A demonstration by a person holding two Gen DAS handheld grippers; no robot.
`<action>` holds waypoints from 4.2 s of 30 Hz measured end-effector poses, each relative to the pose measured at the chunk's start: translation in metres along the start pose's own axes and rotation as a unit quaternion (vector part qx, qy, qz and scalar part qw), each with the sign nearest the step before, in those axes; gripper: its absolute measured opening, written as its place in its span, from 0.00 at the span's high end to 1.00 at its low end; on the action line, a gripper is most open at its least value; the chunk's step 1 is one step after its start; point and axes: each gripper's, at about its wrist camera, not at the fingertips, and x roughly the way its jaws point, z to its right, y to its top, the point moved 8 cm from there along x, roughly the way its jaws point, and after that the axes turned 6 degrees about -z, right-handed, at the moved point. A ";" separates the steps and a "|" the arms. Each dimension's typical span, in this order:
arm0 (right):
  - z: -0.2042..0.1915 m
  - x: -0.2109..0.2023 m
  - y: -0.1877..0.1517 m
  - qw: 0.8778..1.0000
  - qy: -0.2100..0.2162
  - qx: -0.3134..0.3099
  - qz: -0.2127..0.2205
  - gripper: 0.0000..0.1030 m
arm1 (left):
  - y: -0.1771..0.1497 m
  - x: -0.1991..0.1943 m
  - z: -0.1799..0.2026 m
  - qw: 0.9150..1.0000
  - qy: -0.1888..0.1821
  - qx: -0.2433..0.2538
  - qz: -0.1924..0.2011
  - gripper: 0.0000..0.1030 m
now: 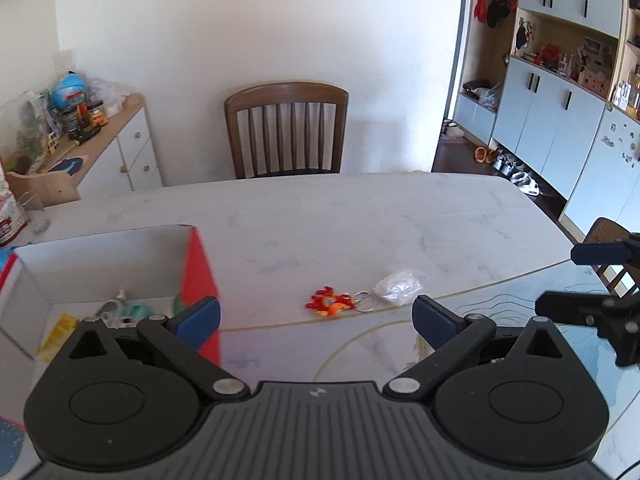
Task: Organize objects
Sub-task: 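Move both open grippers back over the plush keychain and plastic bag, then grasp the orange-red plush keychain with left gripper while right grasps the plastic bag, then lift and carry the plush keychain and plastic bag over the box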
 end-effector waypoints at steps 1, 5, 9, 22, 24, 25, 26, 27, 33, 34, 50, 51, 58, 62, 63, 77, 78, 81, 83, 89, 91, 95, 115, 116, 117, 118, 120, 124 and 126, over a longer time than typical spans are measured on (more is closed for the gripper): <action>0.007 0.004 0.000 1.000 -0.001 0.003 -0.002 0.02 | -0.001 0.005 0.004 1.000 -0.001 0.000 -0.003 0.00; 0.029 0.022 0.001 1.000 -0.007 0.010 -0.012 0.02 | -0.003 0.027 0.017 1.000 0.007 0.013 -0.007 0.00; 0.044 0.046 0.003 1.000 -0.008 0.015 -0.025 0.02 | -0.003 0.051 0.022 1.000 0.019 0.018 -0.010 0.00; 0.045 0.112 0.005 0.998 0.024 -0.029 -0.057 0.04 | -0.002 0.129 0.005 0.998 0.044 -0.002 -0.035 0.00; 0.041 0.122 0.003 0.997 0.025 -0.040 -0.064 0.06 | -0.001 0.138 0.003 0.998 0.041 -0.005 -0.036 0.00; 0.038 0.128 0.001 0.996 0.028 -0.046 -0.067 0.07 | -0.001 0.142 0.002 0.999 0.039 -0.006 -0.037 0.00; 0.038 0.132 0.001 0.996 0.030 -0.053 -0.068 0.08 | -0.002 0.146 0.002 0.999 0.036 -0.007 -0.039 0.00; 0.037 0.137 0.000 0.995 0.030 -0.058 -0.070 0.09 | -0.003 0.150 0.002 0.999 0.031 -0.007 -0.042 0.00; 0.034 0.161 0.000 0.994 0.046 -0.068 -0.078 0.18 | -0.011 0.166 0.000 0.998 0.018 -0.020 -0.052 0.00; 0.034 0.163 0.000 0.993 0.048 -0.070 -0.079 0.19 | -0.012 0.168 -0.001 0.998 0.018 -0.024 -0.053 0.00; 0.022 0.185 -0.001 0.988 0.080 -0.106 -0.083 0.34 | -0.018 0.184 -0.003 0.998 0.003 -0.035 -0.055 0.09; 0.022 0.186 -0.001 0.987 0.082 -0.108 -0.084 0.36 | -0.018 0.184 -0.002 0.998 0.002 -0.031 -0.053 0.12; 0.018 0.185 -0.003 0.986 0.087 -0.119 -0.080 0.44 | -0.014 0.181 0.013 0.999 -0.007 0.001 -0.046 0.38; 0.018 0.183 -0.005 0.986 0.085 -0.122 -0.077 0.49 | -0.015 0.181 0.017 0.999 -0.004 0.008 -0.044 0.42; 0.019 0.182 -0.005 0.986 0.084 -0.122 -0.076 0.50 | -0.015 0.181 0.017 0.999 -0.004 0.008 -0.043 0.42; 0.031 0.160 -0.012 0.993 0.065 -0.070 -0.071 0.62 | -0.014 0.163 0.024 0.999 -0.011 -0.002 -0.039 0.43; 0.031 0.157 -0.012 0.993 0.064 -0.067 -0.070 0.62 | -0.014 0.161 0.025 0.999 -0.011 -0.002 -0.039 0.43; 0.030 0.147 -0.012 0.994 0.066 -0.060 -0.066 0.62 | -0.014 0.152 0.029 0.999 -0.017 -0.002 -0.037 0.43; 0.028 0.140 -0.013 0.994 0.067 -0.056 -0.065 0.62 | -0.014 0.145 0.031 0.999 -0.015 0.000 -0.038 0.43; 0.023 0.120 -0.013 0.995 0.063 -0.053 -0.061 0.62 | -0.016 0.124 0.037 0.999 -0.014 0.007 -0.038 0.43; 0.020 0.113 -0.013 0.995 0.059 -0.053 -0.061 0.62 | -0.016 0.114 0.037 0.999 -0.019 0.007 -0.034 0.43; 0.014 0.098 -0.013 0.995 0.054 -0.052 -0.060 0.62 | -0.017 0.095 0.037 0.999 -0.024 0.011 -0.028 0.43; -0.050 0.026 -0.006 0.997 0.034 -0.064 -0.039 0.62 | -0.024 -0.001 -0.002 0.999 -0.051 0.007 0.018 0.43; -0.055 0.023 -0.005 0.996 0.033 -0.067 -0.038 0.62 | -0.024 -0.004 -0.006 0.998 -0.051 0.006 0.020 0.43; -0.061 0.021 -0.004 0.996 0.033 -0.070 -0.036 0.62 | -0.024 -0.008 -0.010 0.998 -0.052 0.005 0.023 0.43; -0.066 0.020 -0.003 0.996 0.033 -0.071 -0.035 0.62 | -0.024 -0.013 -0.015 0.998 -0.052 0.003 0.027 0.43; -0.078 0.017 0.001 0.996 0.033 -0.075 -0.030 0.62 | -0.024 -0.021 -0.024 0.998 -0.053 0.000 0.033 0.43; -0.104 0.014 0.009 0.995 0.035 -0.088 -0.022 0.62 | -0.023 -0.039 -0.050 0.998 -0.050 -0.003 0.045 0.43; -0.118 0.014 0.014 0.995 0.037 -0.094 -0.018 0.62 | -0.022 -0.047 -0.065 0.998 -0.045 -0.004 0.050 0.43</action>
